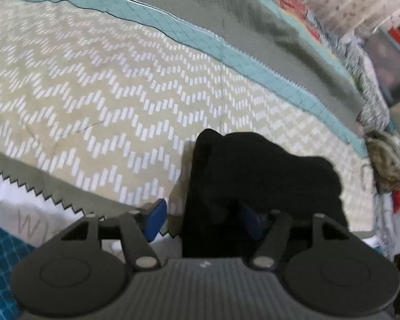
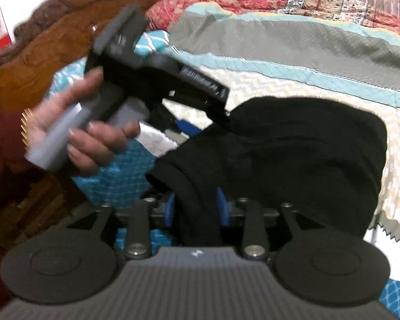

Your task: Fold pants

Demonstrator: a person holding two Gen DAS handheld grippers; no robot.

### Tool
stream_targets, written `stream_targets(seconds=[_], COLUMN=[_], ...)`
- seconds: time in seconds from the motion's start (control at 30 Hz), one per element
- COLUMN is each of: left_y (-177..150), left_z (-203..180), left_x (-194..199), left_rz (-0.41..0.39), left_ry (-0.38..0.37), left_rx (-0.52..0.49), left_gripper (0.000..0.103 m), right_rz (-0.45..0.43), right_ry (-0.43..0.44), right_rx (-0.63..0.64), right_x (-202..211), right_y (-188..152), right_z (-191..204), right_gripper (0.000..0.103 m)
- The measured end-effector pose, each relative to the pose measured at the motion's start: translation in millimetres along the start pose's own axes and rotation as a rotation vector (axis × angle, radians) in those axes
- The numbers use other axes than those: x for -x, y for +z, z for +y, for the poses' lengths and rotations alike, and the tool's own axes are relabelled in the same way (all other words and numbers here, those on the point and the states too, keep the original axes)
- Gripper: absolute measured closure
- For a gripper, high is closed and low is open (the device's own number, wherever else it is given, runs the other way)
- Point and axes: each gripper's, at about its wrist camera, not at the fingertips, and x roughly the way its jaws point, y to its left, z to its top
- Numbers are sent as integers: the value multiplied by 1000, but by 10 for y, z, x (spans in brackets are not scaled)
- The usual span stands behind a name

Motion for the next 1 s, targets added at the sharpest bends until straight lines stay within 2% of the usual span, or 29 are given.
stream_targets(seconds=[0.13,0.23,0.33,0.43,0.47,0.53,0.57,0.73,0.77,0.87,0.93,1.0], left_y=[-35,-84,-192,-369,-425,-547,-596,-586,-590,-614,-635,-645], left_z=[96,-46,-266,-413,-428,-422,-420,-484,-487,-431,-421,-443], left_x=[348,507,492,294,205,-5,-79,5,25,183,284,341], left_rz=[-100,-145,-133,-73,-49,-1,8,-11,-11,-50,-77,-118], left_ry=[-82,-177,-240,-199,-177,-128,-100,-95,-96,-106,-67,14], left_rx=[44,-20,-120,-209,-221,-253,-263,-282,-282,-272,-278,-311], left_gripper=[45,49,57,61,61,74,77,72,68,49,46,43], right_rz=[-109,-171,-175,-131,-100,-39,-20,-43,-43,-71,-108,-132], right_ry=[15,-35,-88,-96,-138,-234,-251,-192,-191,-189,-185,-192], right_rx=[-61,-151,-214,-286,-283,-255,-266,-374,-375,-381,-402,-417], right_x=[395,556,499,325,234,94,44,162,174,323,439,515], right_y=[30,51,14,-88,-151,-265,-318,-393,-381,-397,-427,-449], right_z=[-144,-306,-412,-534,-545,-553,-592,-731,-721,-662,-642,-694], right_gripper=[61,61,65,67,67,66,63,62,60,56,54,54])
